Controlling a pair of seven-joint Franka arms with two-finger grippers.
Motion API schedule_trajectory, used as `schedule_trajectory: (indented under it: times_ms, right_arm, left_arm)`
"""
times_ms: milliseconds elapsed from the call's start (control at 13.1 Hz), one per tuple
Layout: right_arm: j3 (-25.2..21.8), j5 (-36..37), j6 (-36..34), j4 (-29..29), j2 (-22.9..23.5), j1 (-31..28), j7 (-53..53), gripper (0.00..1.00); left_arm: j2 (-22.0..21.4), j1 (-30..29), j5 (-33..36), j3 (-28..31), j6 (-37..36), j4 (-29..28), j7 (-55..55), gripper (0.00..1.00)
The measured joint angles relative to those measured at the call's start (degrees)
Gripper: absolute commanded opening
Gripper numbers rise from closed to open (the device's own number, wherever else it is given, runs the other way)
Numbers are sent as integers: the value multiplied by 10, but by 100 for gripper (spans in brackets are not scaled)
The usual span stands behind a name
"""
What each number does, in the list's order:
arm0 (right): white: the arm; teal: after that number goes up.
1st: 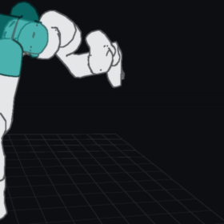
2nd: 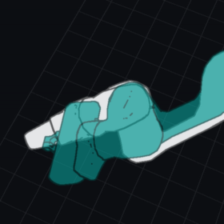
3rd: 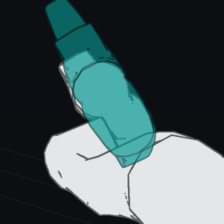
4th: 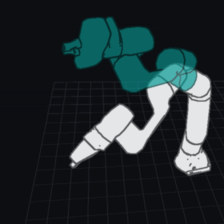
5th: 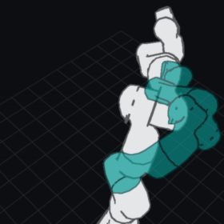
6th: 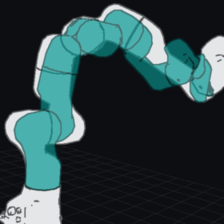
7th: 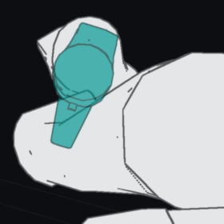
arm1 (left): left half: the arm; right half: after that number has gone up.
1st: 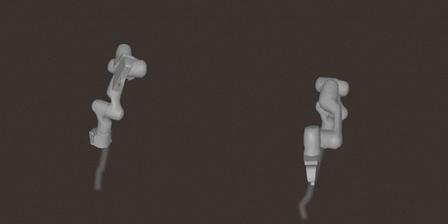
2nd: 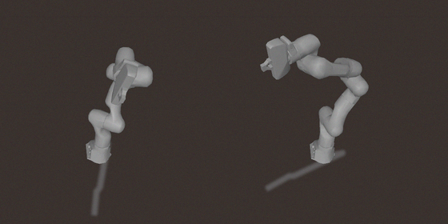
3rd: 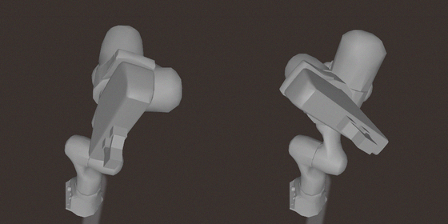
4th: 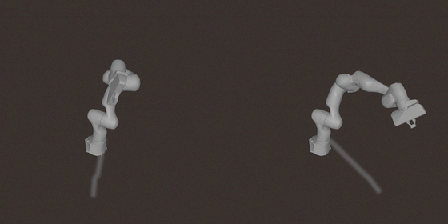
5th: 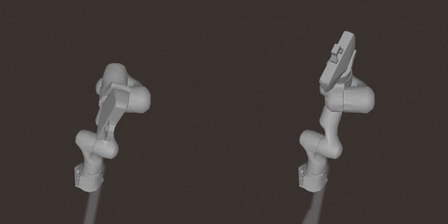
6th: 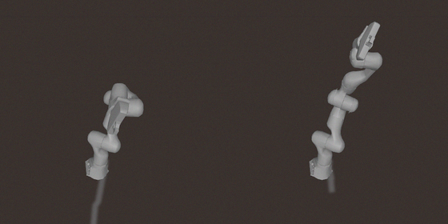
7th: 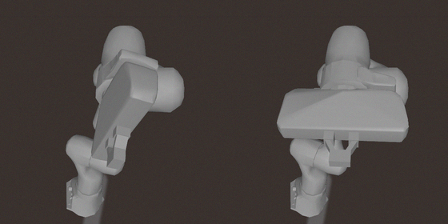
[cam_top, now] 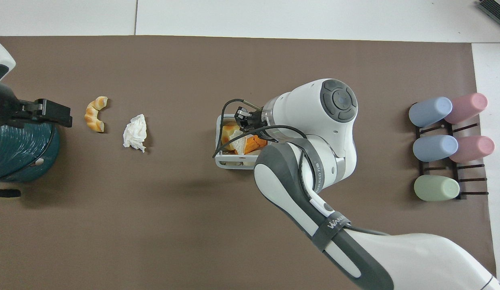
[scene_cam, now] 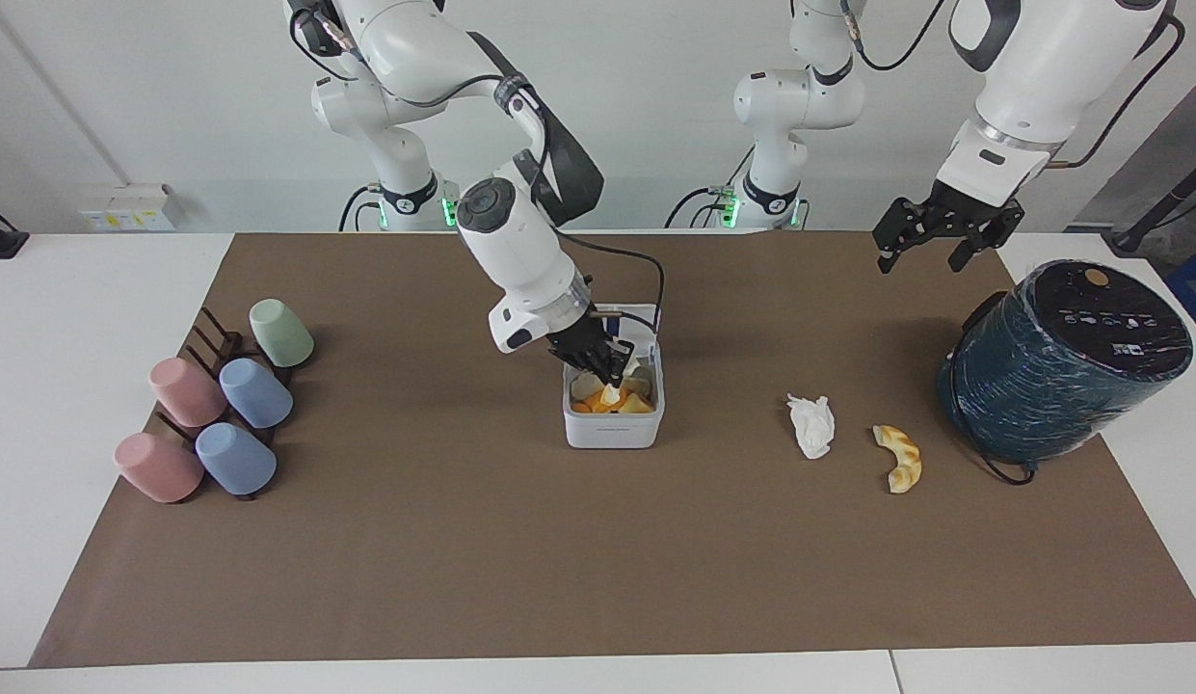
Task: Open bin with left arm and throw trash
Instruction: 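Carry the bread over the open bin and release it, then grasp the white tissue with the left gripper while the right gripper withdraws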
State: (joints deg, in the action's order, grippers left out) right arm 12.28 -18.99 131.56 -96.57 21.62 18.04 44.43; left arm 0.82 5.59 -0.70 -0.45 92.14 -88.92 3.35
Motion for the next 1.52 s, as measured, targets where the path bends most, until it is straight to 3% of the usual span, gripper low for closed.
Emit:
schedule_trajectory:
  times_ms: [76, 152, 305, 381, 915, 1296, 1524]
  right_arm:
    - [0, 0, 0, -3, 0, 0, 0, 17]
    - [0, 0, 1, -5, 0, 0, 0, 51]
    - [0, 0, 2, -6, 0, 0, 0, 94]
    - [0, 0, 2, -6, 0, 0, 0, 99]
    - [0, 0, 3, -6, -1, 2, 0, 100]
    - [-1, 6, 6, -1, -4, 3, -1, 100]
    - [-6, 100, 11, 13, -12, -9, -2, 100]
  left_arm:
    - [-5, 0, 0, -1, 27, -17, 0, 100]
    - [-11, 0, 0, -2, 54, -40, 0, 100]
    - [-15, 1, 0, -5, 103, -84, 0, 100]
    - [-14, 1, 0, -6, 124, -102, 0, 100]
    - [59, 1, 0, -7, 298, -175, 0, 100]
    - [72, 2, 0, -9, 393, -235, 2, 100]
    - [100, 15, 0, -11, 450, -259, 23, 100]
